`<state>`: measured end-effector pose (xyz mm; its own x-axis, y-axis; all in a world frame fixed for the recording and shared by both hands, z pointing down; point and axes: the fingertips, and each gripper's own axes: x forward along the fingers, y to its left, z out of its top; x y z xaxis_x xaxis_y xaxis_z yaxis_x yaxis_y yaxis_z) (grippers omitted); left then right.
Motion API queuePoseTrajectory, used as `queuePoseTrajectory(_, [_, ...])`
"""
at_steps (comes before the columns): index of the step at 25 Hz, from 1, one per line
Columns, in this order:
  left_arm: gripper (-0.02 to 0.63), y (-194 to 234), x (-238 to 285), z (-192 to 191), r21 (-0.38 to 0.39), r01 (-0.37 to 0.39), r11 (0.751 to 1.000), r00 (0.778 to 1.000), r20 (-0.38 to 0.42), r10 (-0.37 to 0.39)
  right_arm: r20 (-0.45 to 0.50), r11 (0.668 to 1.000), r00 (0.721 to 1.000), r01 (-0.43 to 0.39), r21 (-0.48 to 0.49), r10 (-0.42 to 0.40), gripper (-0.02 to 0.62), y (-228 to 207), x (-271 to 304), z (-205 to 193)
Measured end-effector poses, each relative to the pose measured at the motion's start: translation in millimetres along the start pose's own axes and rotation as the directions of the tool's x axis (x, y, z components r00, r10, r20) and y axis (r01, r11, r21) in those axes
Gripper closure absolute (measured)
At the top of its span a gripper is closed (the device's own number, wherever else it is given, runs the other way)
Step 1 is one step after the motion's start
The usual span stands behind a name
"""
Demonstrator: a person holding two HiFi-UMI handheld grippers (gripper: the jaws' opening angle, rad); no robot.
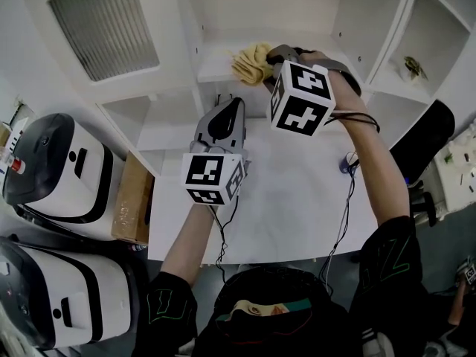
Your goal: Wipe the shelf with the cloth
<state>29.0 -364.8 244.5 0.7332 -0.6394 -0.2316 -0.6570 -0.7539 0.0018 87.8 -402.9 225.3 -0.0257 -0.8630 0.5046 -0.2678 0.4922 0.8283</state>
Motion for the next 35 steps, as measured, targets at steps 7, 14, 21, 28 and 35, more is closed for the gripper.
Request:
queuePoseTrajectory(7, [0.606,-17,16,0,-0.028,0.026,0.999,1.0,0.006,-0.026,-0.022,1.0,1.0,0.001,0.027,0.0,0.491,-2,-7,-22])
queuePoseTrajectory(14, [0.606,-39,32,-8,-0.043,0.065,0.997,0.998,-0.008,-0.065,-0.063,0.997,0.998,0.019,0.069,-0.015,0.491,-6,-17,-57])
queuePoseTrajectory(21, [0.606,-57,48,-7,-0.055,0.094,0.994,0.996,0.0,-0.094,-0.112,0.993,0.994,0.031,0.112,-0.019,0.489,-11,-28,-95])
queuePoseTrajectory(28, [0.606,-76,58,-8,-0.07,0.126,0.99,0.992,0.009,-0.126,-0.166,0.985,0.986,0.056,0.165,-0.028,0.489,-14,-40,-132])
queuePoseTrajectory(35, [0.606,-102,71,-13,-0.097,0.167,0.981,0.986,0.013,-0.166,-0.284,0.973,0.956,0.135,0.186,-0.078,0.488,-17,-50,-171])
